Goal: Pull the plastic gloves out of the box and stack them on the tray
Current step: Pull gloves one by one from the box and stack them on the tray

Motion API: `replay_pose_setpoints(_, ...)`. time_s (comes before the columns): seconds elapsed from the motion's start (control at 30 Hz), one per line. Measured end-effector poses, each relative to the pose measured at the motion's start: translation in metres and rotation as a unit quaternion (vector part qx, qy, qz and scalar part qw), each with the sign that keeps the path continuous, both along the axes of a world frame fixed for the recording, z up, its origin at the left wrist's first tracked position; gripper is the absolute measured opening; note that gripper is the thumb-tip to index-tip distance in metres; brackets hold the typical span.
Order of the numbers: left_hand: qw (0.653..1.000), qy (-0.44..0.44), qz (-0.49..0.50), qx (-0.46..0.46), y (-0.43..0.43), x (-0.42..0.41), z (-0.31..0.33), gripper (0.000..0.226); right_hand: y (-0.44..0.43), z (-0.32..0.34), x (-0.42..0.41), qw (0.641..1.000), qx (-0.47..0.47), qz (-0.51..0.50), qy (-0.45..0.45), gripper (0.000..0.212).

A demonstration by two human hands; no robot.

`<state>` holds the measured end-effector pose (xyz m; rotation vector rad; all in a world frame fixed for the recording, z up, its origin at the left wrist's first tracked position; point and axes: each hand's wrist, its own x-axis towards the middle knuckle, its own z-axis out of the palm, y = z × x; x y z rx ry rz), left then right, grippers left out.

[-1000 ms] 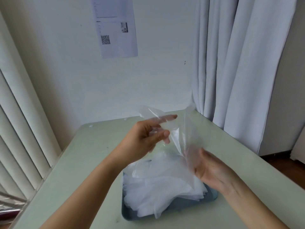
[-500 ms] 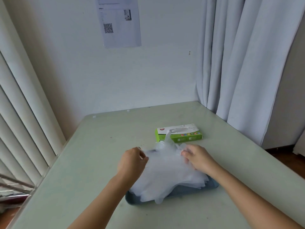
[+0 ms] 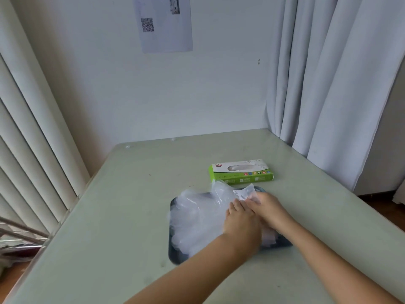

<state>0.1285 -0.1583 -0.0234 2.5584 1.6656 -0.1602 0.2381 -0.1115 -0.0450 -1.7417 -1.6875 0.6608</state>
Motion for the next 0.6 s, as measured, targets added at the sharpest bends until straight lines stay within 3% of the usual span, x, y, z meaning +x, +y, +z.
replay_pose_setpoints(0.1, 0.998, -0.014, 0.032, -0.050, 0.002, -0.002, -0.016, 0.076, 0.000, -0.002, 0.002, 1.000, -0.009, -0.006, 0.011, 0.023)
replay_pose_setpoints(0.2, 0.996, -0.047, 0.033, -0.062, 0.005, -0.015, -0.024, 0.066, -0.005, -0.001, 0.003, 0.995, 0.015, -0.009, -0.098, 0.022)
replay_pose_setpoints(0.27, 0.994, -0.065, 0.034, -0.075, 0.006, -0.021, -0.026, 0.059, -0.011, 0.000, 0.001, 0.973, 0.112, -0.046, -0.196, 0.017)
replay_pose_setpoints(0.3, 0.994, -0.070, 0.037, -0.077, 0.006, -0.023, -0.027, 0.058, -0.012, -0.002, 0.000, 0.956, 0.176, -0.052, -0.229, 0.030)
replay_pose_setpoints(0.37, 0.993, -0.079, 0.042, -0.077, 0.007, -0.023, -0.028, 0.058, -0.012, -0.005, -0.004, 0.935, 0.284, 0.001, -0.213, 0.044)
replay_pose_setpoints(0.43, 0.993, -0.078, 0.042, -0.080, 0.007, -0.023, -0.028, 0.061, -0.011, -0.007, -0.012, 0.947, 0.247, 0.099, -0.178, 0.053)
replay_pose_setpoints(0.5, 0.993, -0.064, 0.040, -0.085, 0.006, -0.022, -0.027, 0.069, -0.014, -0.013, -0.018, 0.971, 0.121, 0.163, -0.126, 0.053)
replay_pose_setpoints(0.57, 0.994, -0.057, 0.044, -0.080, 0.007, -0.025, -0.029, 0.068, -0.010, -0.020, -0.014, 0.977, 0.034, 0.170, -0.121, 0.049)
replay_pose_setpoints(0.6, 0.995, -0.051, 0.044, -0.075, 0.008, -0.028, -0.032, 0.066, -0.008, -0.022, -0.012, 0.973, 0.009, 0.168, -0.156, 0.058)
